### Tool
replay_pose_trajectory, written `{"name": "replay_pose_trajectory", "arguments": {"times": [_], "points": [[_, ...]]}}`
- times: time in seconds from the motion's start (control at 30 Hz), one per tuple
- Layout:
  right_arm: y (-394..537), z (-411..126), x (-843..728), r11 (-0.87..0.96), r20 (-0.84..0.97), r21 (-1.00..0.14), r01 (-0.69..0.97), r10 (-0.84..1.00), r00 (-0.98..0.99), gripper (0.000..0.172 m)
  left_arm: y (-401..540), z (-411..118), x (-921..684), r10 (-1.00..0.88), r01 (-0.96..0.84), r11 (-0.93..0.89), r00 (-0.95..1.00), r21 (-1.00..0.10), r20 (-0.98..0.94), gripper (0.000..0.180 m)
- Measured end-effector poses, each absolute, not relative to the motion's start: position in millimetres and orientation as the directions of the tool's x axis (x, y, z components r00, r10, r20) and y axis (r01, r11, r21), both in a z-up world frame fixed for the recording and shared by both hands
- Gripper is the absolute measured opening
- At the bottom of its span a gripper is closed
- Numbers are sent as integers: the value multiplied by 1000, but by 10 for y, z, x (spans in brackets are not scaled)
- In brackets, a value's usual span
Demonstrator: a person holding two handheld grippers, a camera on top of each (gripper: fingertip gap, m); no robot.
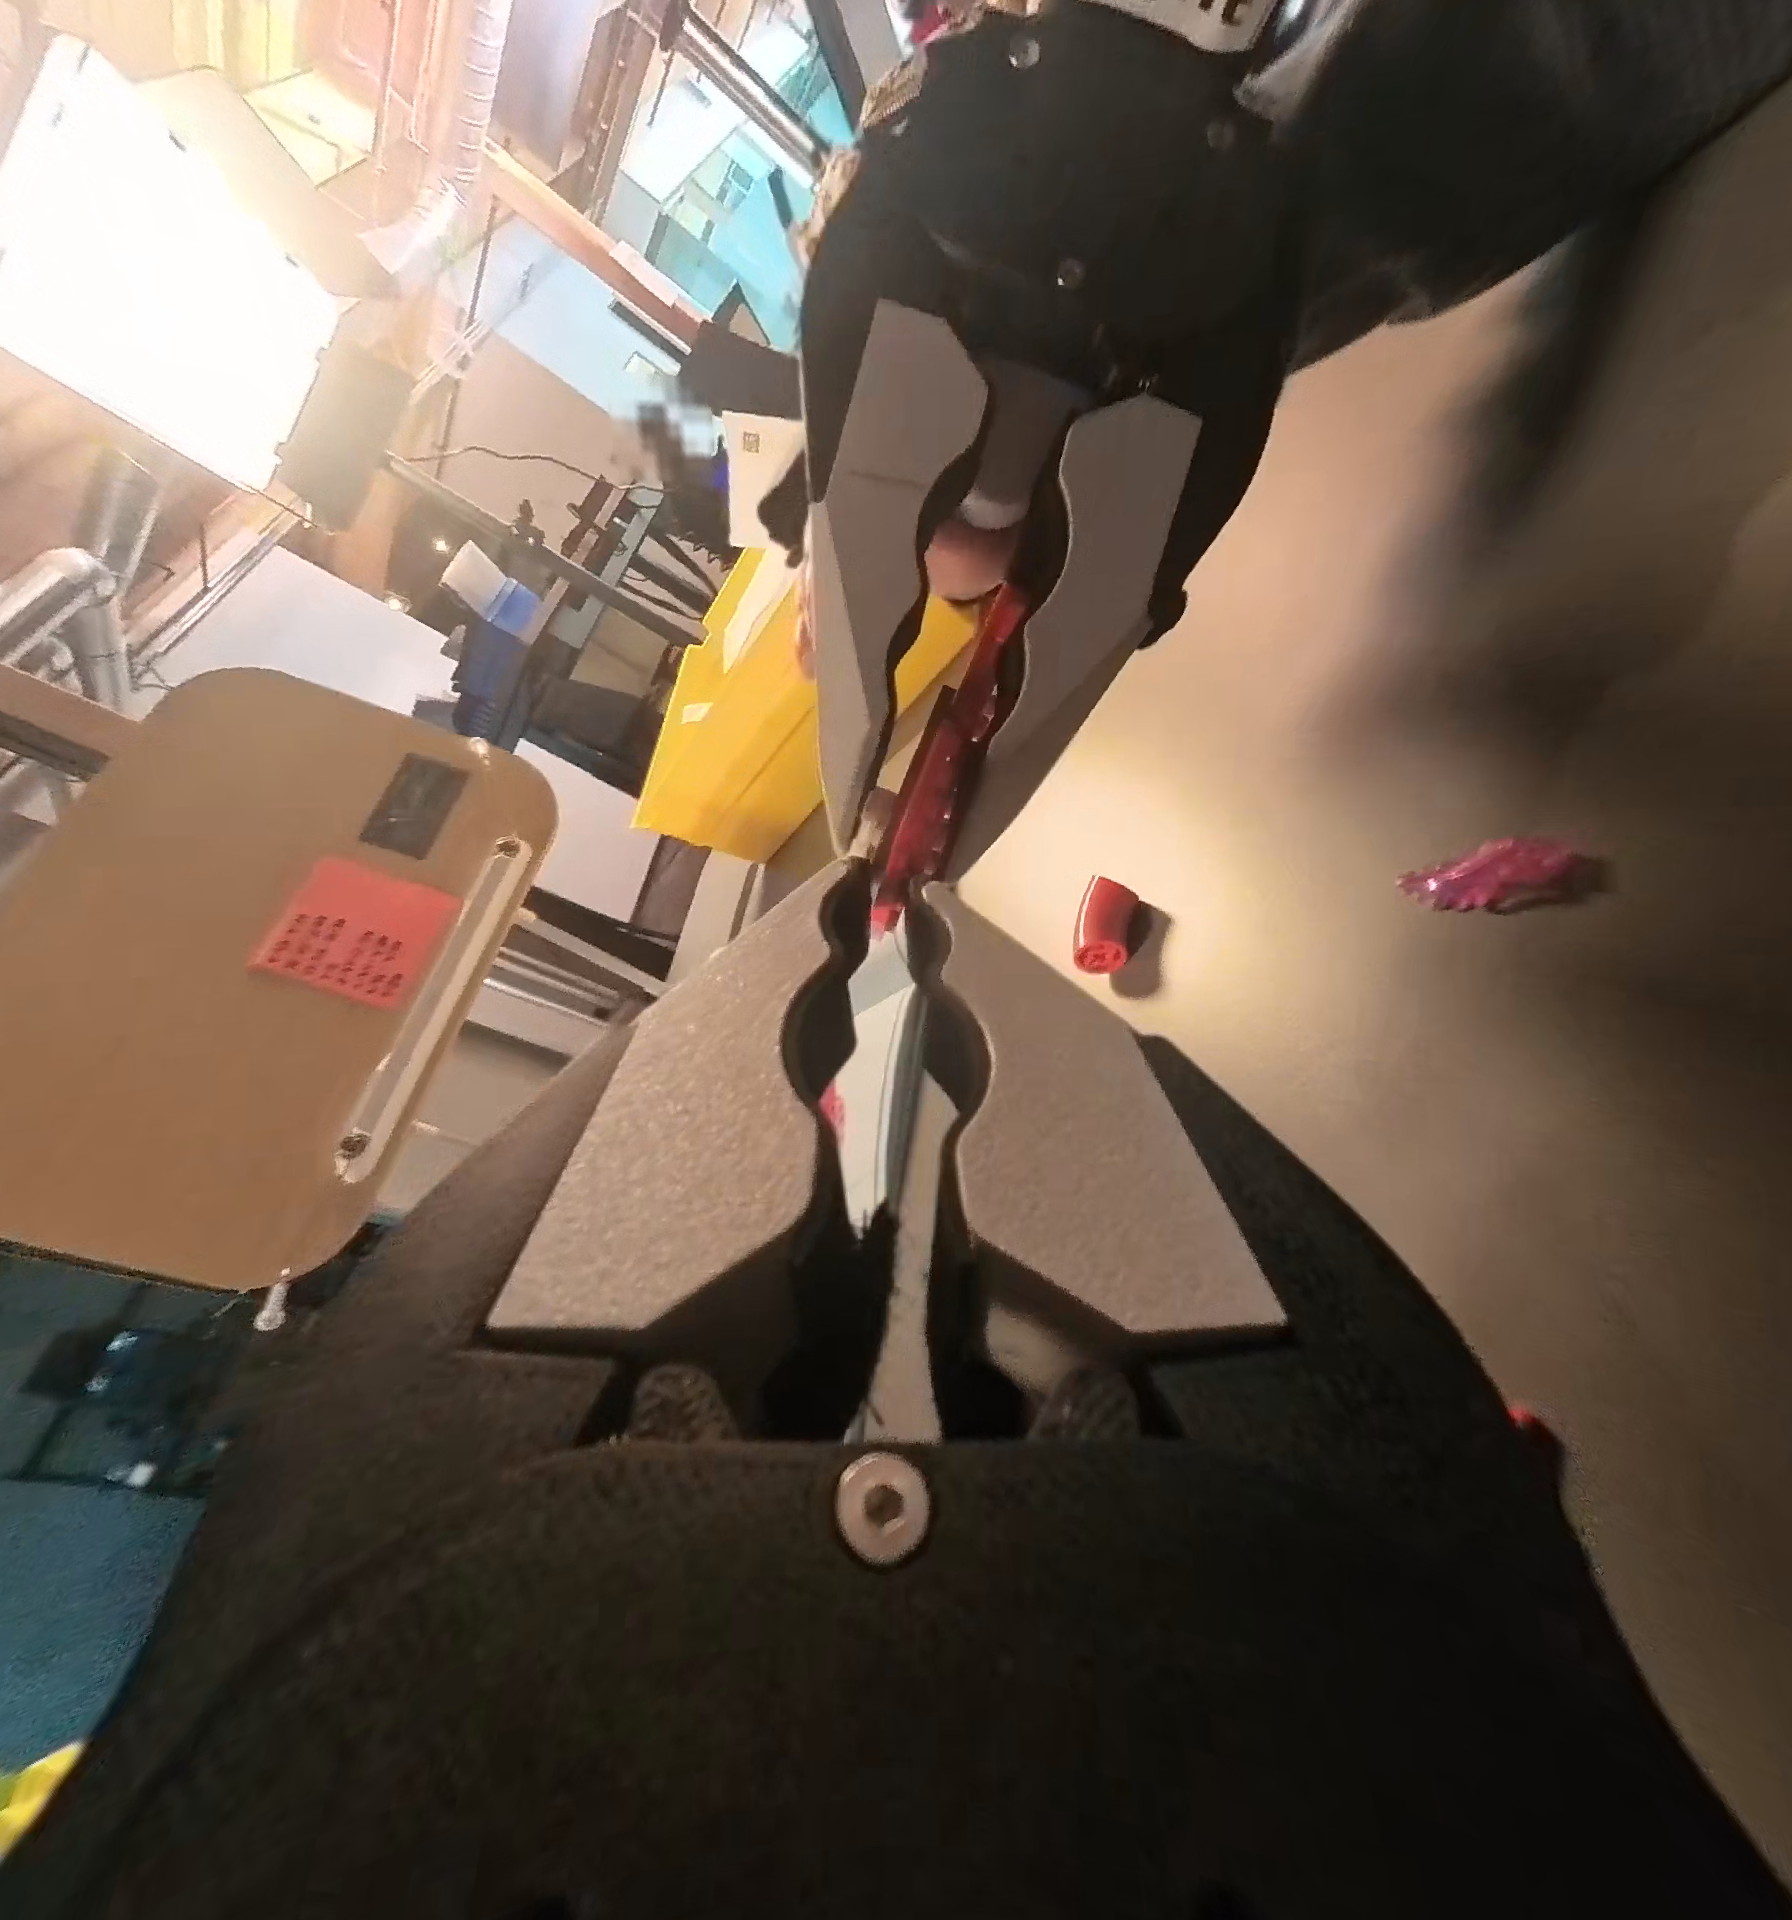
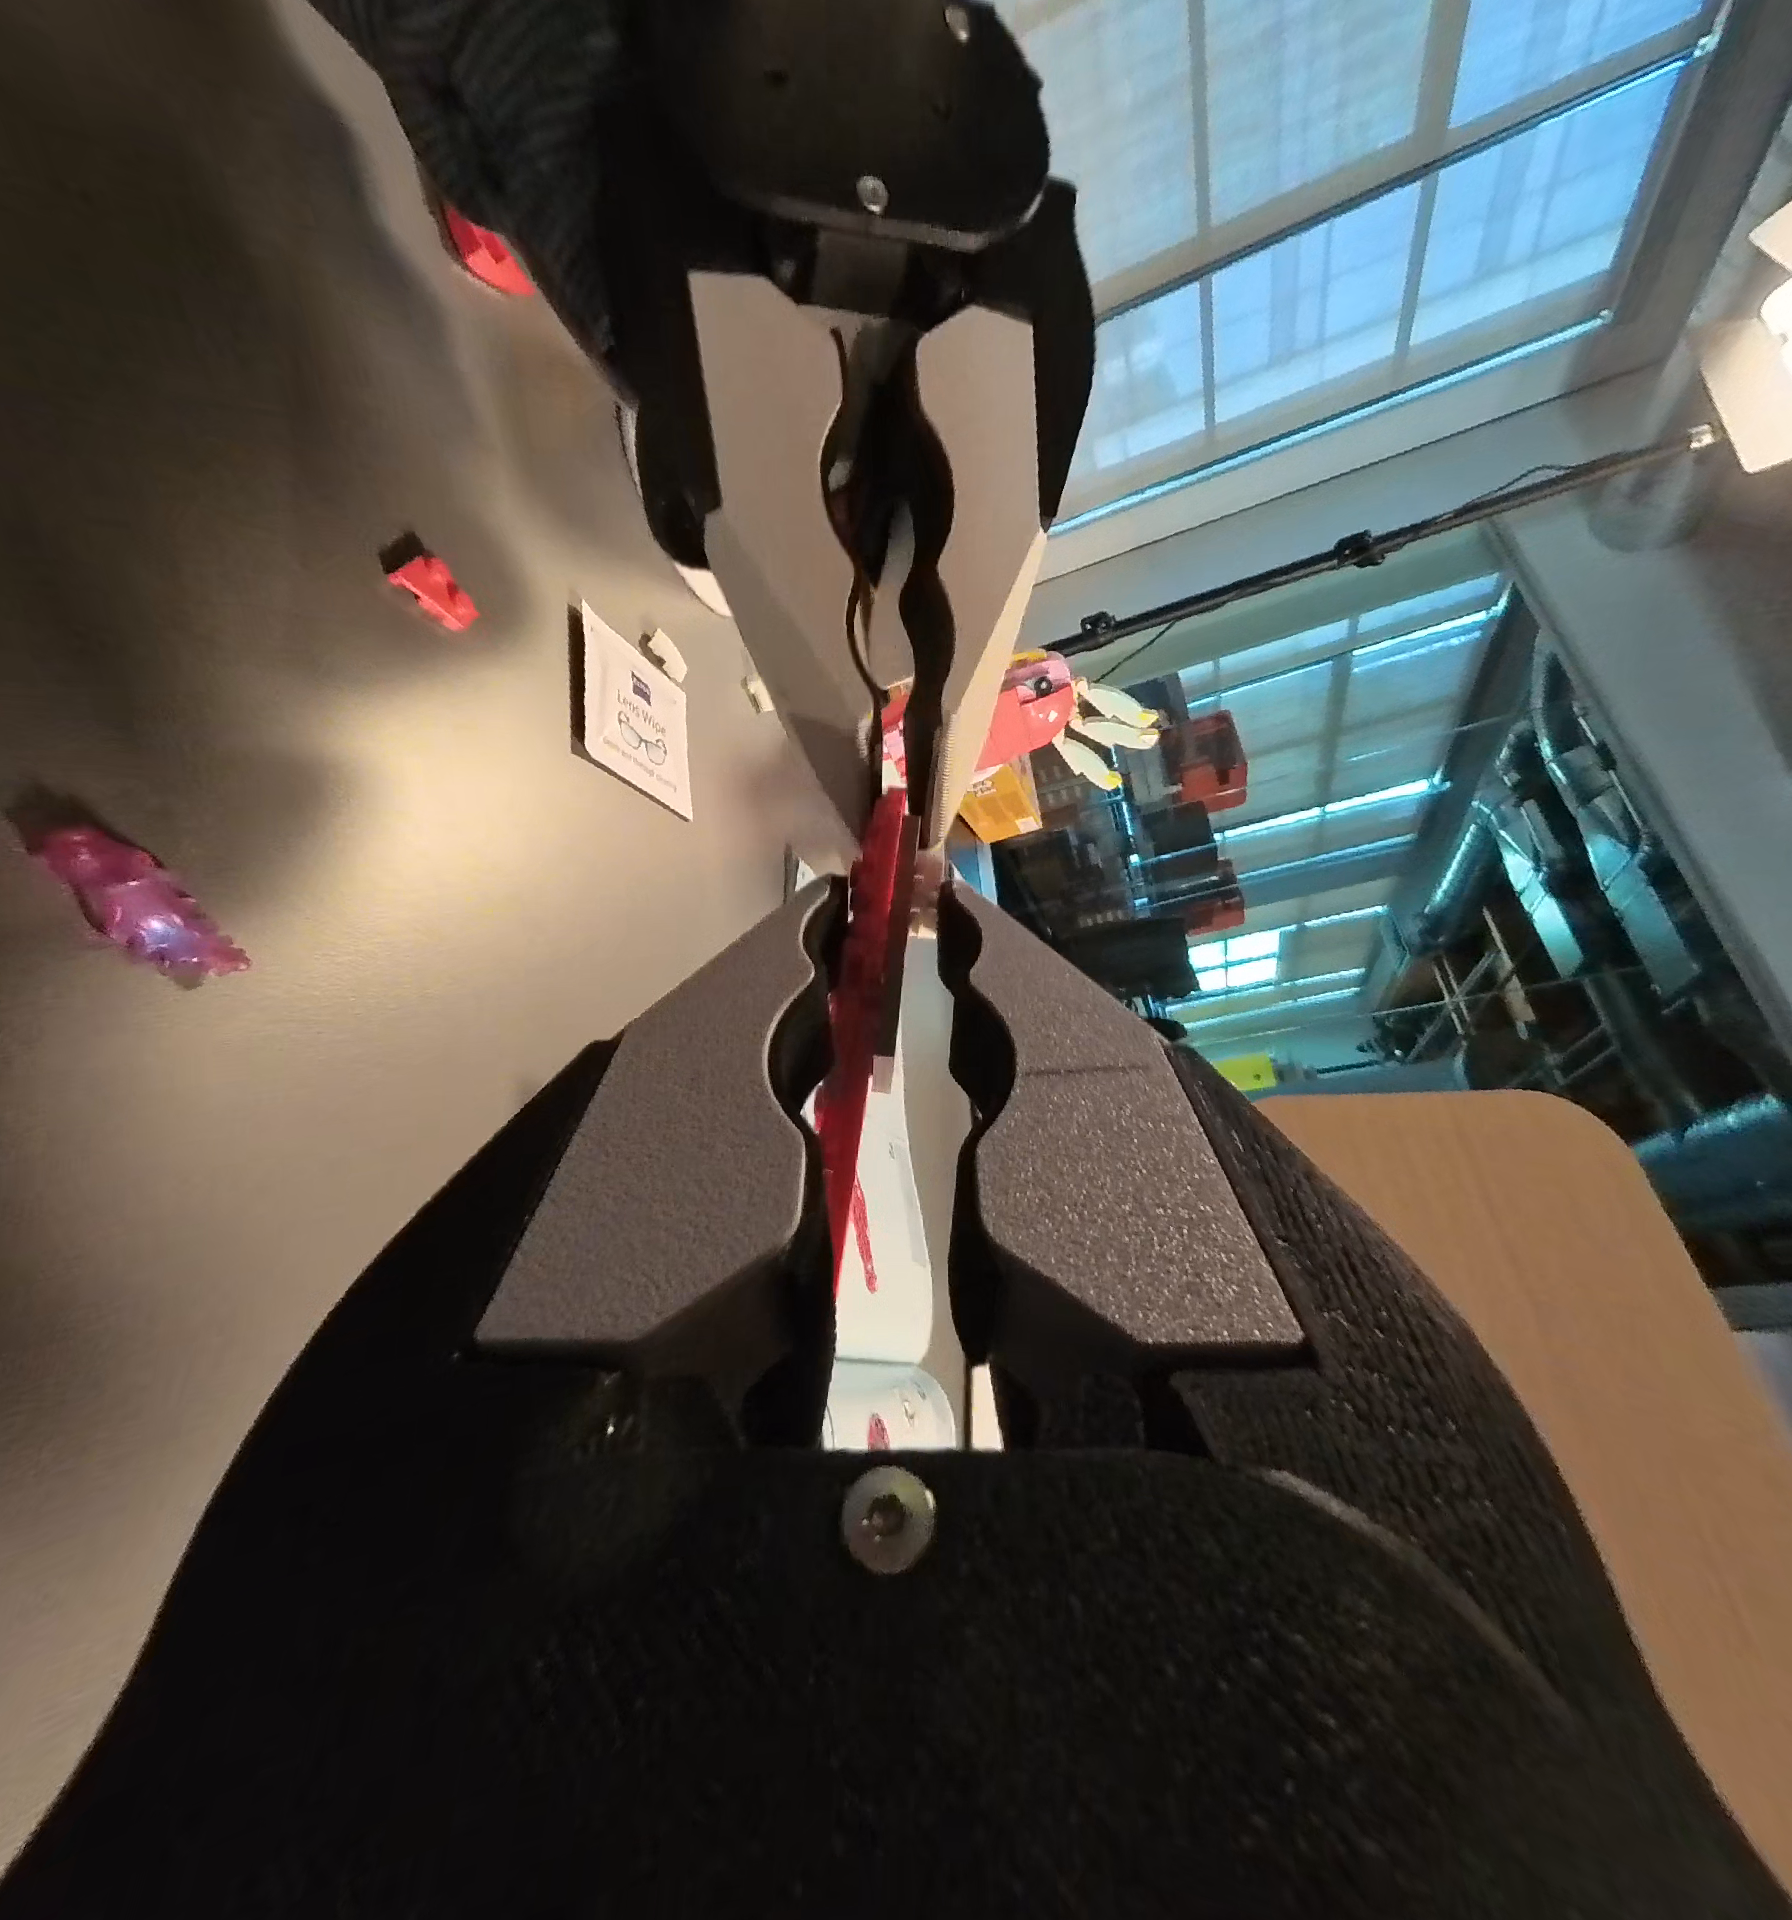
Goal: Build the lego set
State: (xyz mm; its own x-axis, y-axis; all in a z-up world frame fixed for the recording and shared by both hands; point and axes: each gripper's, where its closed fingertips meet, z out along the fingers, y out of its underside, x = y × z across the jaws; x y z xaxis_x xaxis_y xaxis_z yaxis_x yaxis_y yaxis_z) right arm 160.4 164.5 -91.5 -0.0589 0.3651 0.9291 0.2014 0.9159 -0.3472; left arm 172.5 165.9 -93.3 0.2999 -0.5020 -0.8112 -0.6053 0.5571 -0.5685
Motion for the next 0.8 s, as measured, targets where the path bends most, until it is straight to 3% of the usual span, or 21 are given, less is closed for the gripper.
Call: {"name": "replay_pose_trajectory", "arguments": {"times": [0.4,0.73,0.8], "points": [[1627,-895,1614,914,926,-354,196,372,-62,15,1639,-920,1732,-548,-567,546,315,-617,-775,5],[1709,-939,1595,918,940,-312,244,336,-60,14,1708,-979,1703,-471,-635,551,298,-541,-830,6],[1730,-958,1590,920,945,-297,254,322,-61,14,1720,-1004,1698,-517,-624,506,333,-595,-788,6]]}}
